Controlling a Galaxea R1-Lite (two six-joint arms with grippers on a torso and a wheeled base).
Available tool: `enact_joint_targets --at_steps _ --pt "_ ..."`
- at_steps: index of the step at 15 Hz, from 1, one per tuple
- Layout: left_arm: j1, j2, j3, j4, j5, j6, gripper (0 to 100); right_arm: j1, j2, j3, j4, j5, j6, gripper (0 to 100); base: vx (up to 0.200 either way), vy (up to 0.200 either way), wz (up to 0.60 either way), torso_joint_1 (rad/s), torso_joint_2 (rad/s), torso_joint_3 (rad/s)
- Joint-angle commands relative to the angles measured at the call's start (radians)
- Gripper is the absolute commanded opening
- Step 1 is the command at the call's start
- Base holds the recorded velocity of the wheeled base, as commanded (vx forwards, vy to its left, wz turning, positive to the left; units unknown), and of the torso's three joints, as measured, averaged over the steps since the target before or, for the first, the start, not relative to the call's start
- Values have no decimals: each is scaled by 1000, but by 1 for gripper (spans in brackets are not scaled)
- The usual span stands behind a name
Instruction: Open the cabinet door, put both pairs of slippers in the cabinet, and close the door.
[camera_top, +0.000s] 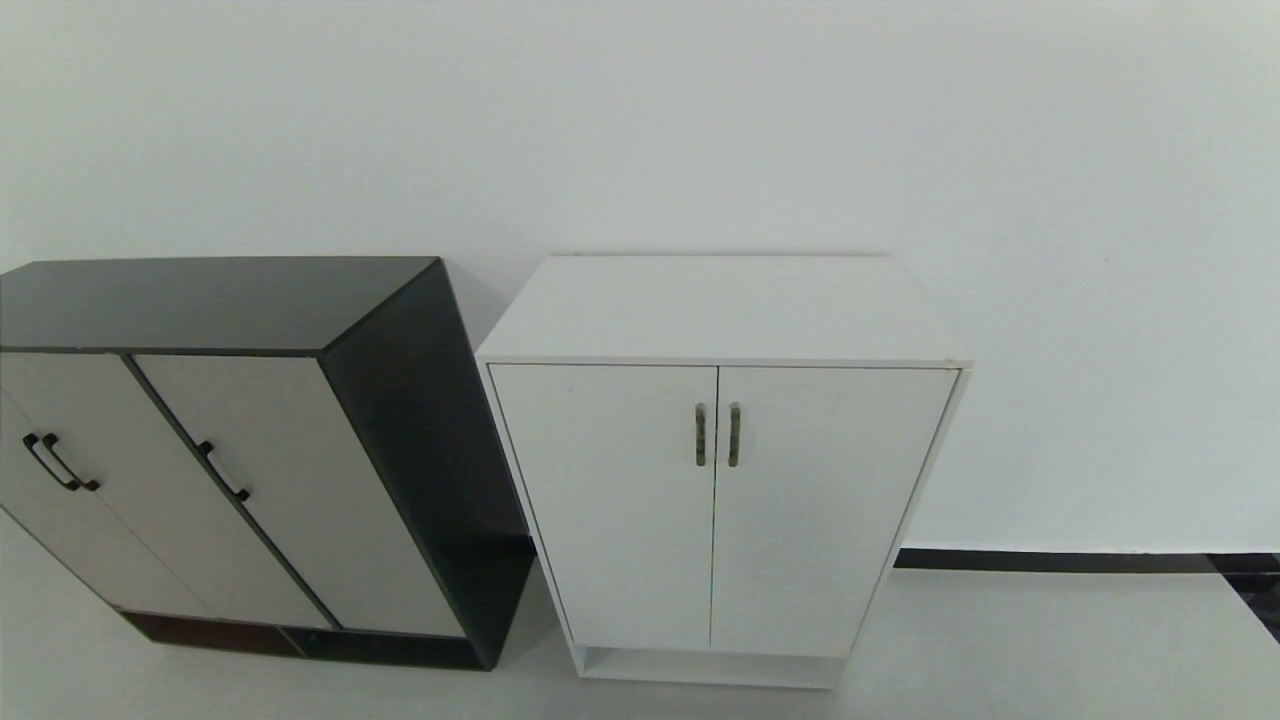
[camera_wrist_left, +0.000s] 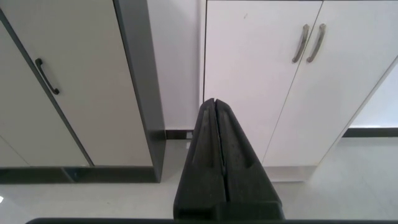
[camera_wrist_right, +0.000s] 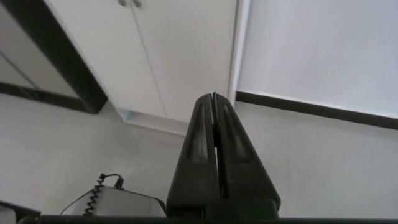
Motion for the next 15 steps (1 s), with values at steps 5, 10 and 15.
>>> enact_joint_targets --at_steps 5,10,15 --pt "0 1 0 0 0 -1 0 -222 -104 1 0 1 -1 0 0 0 0 0 0 0" --pt "0 1 0 0 0 -1 0 -230 -212 1 -2 2 -2 0 0 0 0 0 0 0" --pt "0 1 0 0 2 2 0 -230 -212 2 -2 4 -7 0 0 0 0 0 0 0"
